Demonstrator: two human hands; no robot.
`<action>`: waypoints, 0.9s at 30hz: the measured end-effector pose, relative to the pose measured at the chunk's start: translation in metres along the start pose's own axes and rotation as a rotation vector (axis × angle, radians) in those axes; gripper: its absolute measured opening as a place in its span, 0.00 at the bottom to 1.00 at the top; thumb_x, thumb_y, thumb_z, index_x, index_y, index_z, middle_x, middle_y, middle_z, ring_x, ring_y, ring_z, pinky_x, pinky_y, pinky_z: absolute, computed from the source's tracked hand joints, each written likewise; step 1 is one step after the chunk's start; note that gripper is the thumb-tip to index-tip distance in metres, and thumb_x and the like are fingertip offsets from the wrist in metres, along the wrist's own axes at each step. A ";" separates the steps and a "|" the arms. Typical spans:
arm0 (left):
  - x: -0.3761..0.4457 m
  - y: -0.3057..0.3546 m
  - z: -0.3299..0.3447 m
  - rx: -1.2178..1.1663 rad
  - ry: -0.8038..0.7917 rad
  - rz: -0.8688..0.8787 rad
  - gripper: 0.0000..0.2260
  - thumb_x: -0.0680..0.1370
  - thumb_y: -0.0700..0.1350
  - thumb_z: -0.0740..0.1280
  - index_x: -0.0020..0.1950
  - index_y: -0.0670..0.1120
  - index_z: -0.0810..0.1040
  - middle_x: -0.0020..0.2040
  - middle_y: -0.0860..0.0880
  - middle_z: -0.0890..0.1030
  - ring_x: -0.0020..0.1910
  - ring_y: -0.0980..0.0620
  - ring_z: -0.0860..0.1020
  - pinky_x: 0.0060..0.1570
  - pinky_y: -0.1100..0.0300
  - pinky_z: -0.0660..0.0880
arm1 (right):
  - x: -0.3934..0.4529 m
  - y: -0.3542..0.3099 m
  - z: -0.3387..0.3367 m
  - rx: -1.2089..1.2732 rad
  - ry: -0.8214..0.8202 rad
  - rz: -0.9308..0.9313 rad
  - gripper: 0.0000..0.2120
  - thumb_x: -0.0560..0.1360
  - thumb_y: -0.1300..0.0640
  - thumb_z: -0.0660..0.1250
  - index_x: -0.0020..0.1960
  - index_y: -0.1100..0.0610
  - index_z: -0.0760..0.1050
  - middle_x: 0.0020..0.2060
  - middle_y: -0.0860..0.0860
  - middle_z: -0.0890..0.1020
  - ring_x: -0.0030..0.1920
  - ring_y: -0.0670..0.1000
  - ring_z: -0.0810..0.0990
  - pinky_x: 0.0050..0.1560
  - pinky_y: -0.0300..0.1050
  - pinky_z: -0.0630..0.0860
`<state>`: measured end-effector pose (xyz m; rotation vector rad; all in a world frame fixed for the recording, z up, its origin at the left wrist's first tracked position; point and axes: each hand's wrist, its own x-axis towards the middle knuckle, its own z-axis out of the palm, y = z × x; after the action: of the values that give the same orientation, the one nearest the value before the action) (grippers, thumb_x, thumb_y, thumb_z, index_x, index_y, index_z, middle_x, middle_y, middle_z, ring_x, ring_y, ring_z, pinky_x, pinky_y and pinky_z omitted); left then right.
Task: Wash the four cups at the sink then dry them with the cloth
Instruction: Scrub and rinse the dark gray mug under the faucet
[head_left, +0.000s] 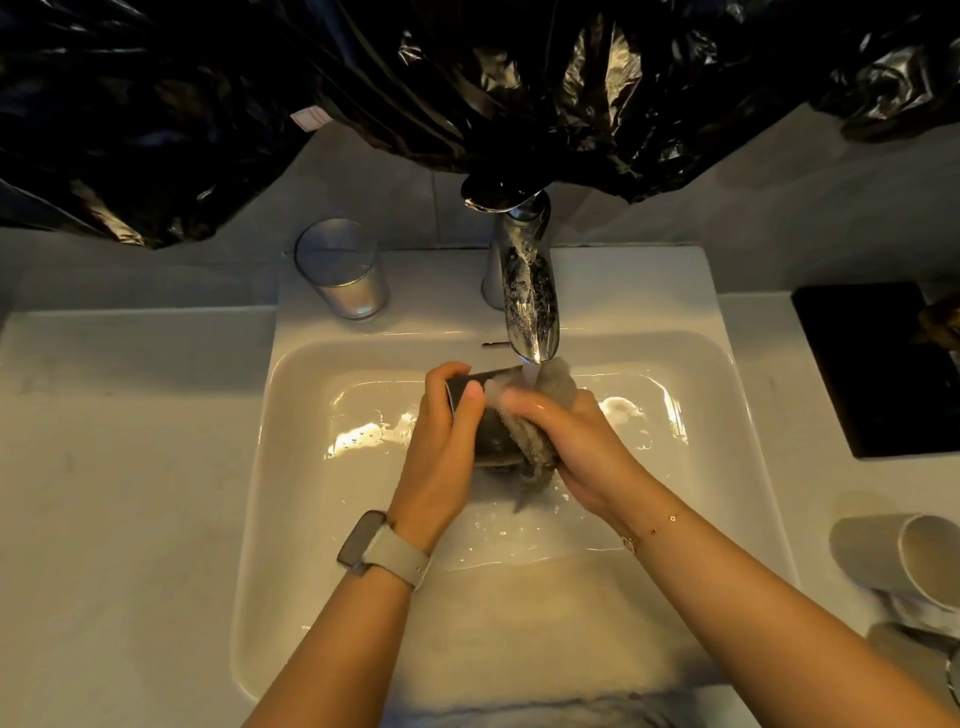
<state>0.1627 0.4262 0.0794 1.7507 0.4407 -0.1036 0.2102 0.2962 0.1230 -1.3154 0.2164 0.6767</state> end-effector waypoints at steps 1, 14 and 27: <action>0.001 -0.001 -0.001 -0.024 -0.025 -0.073 0.29 0.72 0.75 0.52 0.66 0.61 0.66 0.62 0.51 0.76 0.62 0.51 0.75 0.63 0.51 0.73 | -0.001 0.000 -0.001 -0.014 0.003 -0.053 0.02 0.73 0.64 0.70 0.45 0.62 0.81 0.36 0.55 0.83 0.39 0.51 0.83 0.40 0.45 0.80; -0.007 0.000 0.001 -0.056 -0.042 0.076 0.16 0.78 0.66 0.59 0.64 0.64 0.65 0.61 0.47 0.75 0.59 0.50 0.77 0.58 0.50 0.77 | 0.004 0.002 -0.012 0.032 -0.087 0.071 0.10 0.69 0.62 0.72 0.50 0.59 0.82 0.47 0.59 0.85 0.48 0.56 0.84 0.47 0.48 0.82; -0.010 0.005 0.002 -0.047 0.043 0.063 0.12 0.76 0.66 0.55 0.56 0.66 0.67 0.58 0.47 0.75 0.57 0.53 0.77 0.59 0.57 0.76 | 0.003 0.000 -0.003 -0.007 -0.073 0.081 0.03 0.74 0.59 0.69 0.48 0.56 0.81 0.43 0.55 0.85 0.46 0.54 0.84 0.48 0.47 0.81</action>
<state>0.1555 0.4211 0.0861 1.7211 0.4151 -0.0108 0.2134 0.2940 0.1204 -1.2922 0.2091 0.7930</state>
